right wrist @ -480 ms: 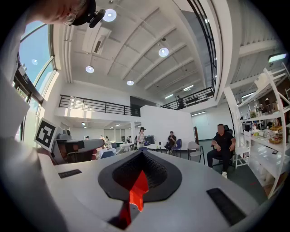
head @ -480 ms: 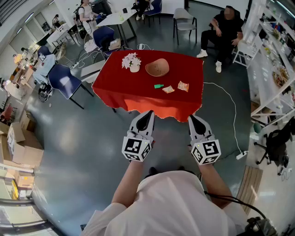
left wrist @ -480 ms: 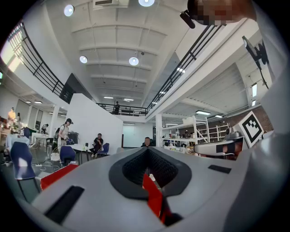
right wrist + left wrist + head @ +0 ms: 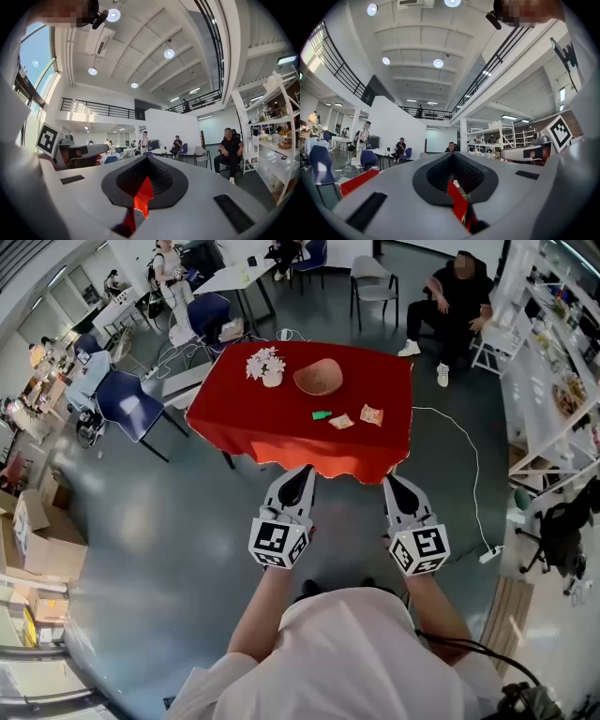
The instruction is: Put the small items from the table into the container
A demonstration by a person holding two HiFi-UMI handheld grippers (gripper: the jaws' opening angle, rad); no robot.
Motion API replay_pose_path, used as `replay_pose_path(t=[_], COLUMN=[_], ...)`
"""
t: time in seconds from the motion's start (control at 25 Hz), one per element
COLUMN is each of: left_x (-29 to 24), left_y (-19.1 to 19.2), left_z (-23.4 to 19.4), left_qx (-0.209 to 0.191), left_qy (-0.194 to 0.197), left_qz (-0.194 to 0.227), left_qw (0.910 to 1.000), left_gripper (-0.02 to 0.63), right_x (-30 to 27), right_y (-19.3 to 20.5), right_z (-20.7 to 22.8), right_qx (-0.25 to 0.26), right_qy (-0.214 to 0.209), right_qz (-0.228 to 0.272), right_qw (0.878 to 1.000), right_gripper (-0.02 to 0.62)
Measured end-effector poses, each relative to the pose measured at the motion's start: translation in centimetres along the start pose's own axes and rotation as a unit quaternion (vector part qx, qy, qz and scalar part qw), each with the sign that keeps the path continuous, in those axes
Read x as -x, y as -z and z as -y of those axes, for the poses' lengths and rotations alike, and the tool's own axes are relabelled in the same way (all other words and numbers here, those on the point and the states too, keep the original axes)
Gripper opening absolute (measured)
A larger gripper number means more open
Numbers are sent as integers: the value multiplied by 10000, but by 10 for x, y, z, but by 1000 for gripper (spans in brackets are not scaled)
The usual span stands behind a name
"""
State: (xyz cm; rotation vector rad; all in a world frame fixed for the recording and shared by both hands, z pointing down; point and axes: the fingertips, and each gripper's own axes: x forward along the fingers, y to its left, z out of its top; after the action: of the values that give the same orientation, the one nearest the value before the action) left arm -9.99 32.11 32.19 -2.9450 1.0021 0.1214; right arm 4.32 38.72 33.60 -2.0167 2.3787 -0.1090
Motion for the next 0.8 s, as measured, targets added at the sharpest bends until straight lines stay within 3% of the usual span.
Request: replay_pose_path(t=[0.52,0.8], left_x=[2,-17], left_y=[8,16], left_z=[7,38], left_qx=[-90,-72], left_qy=[-161,-360], left_qz=[-66,-79], left_qw=[9998,9993], left_gripper=[5,5], right_x=[-3,11], right_y=[6,9], right_z=[4,43], right_qx=[193,197], right_qy=[-262,-468], right_qz=[-54,-112], right_qw=[9995,9986], right_gripper=[14,14])
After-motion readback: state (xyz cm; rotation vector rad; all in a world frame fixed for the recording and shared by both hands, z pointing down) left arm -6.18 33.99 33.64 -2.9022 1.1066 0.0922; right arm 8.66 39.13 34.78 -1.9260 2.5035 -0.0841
